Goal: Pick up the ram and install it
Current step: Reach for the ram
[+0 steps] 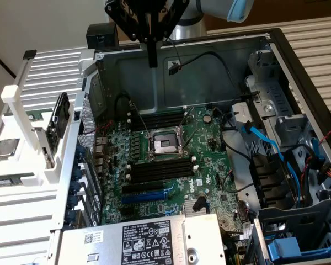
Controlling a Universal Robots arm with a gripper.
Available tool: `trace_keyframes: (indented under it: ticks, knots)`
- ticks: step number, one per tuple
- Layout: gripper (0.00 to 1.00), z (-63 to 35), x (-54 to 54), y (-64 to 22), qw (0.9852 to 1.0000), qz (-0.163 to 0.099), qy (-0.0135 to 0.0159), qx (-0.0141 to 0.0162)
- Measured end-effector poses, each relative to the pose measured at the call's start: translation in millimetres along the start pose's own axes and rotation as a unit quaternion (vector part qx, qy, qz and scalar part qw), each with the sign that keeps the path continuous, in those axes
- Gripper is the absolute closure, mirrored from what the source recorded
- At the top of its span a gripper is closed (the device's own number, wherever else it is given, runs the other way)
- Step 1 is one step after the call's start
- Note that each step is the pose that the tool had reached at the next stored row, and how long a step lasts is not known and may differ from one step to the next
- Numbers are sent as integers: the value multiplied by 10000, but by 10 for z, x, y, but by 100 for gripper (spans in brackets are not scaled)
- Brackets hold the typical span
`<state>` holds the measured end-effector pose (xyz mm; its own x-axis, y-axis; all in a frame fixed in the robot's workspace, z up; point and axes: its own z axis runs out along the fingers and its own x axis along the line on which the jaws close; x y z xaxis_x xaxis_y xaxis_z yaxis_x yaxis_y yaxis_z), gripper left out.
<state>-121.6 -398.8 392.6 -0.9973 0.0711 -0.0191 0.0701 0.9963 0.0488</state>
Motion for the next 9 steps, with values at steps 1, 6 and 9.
trace_keyframes:
  ticks: [1,6,9]
  knots:
    - [90,-2,18,-1,10000,0,-13,0]
    - [90,-4,168,-12,10000,-2,-59,-4]
    - [90,-6,242,-17,10000,0,-60,-4]
